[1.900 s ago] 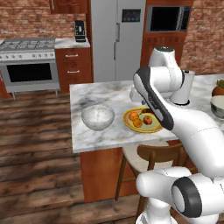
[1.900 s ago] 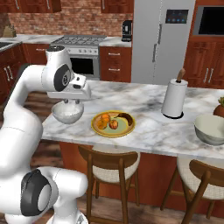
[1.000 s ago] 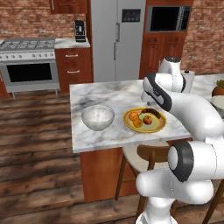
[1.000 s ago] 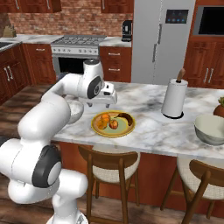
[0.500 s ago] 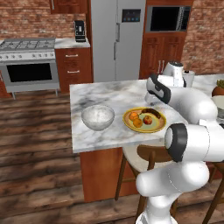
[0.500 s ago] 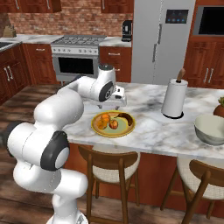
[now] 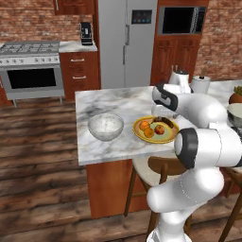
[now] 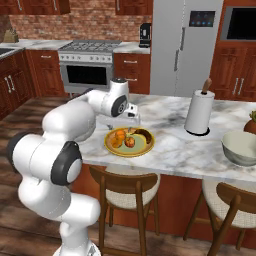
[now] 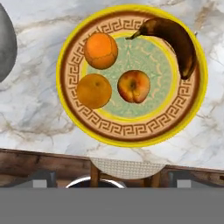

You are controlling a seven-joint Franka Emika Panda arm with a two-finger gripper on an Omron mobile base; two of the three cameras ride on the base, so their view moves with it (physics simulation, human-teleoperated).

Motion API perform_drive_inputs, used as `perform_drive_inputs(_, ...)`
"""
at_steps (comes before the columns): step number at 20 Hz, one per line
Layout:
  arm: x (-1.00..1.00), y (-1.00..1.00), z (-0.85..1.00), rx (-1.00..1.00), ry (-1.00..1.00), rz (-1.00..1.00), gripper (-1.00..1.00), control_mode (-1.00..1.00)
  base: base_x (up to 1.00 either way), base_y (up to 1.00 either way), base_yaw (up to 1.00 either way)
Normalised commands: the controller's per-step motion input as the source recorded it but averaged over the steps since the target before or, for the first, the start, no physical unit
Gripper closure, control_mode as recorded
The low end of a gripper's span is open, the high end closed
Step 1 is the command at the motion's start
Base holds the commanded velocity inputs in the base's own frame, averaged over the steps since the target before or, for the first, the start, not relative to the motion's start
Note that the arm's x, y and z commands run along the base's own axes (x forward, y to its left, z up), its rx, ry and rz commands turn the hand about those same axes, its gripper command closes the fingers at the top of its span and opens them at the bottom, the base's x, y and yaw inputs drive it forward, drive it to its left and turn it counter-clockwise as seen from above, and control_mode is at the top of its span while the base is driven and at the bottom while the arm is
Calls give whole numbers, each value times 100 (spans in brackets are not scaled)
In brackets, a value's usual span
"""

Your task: Take the fruits from the plate on the dining counter and place two fruits in each bowl.

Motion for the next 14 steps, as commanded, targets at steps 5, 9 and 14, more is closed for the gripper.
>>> perform_drive_inputs(5,0,52,-33,1,23,0,-100,-100,0,0,0)
perform_drive_inputs(9,19,27,-36,0,12,0,-100,-100,0,0,0)
perform_drive_inputs(14,48,0,-24,0,5,0,-100,-100,0,0,0)
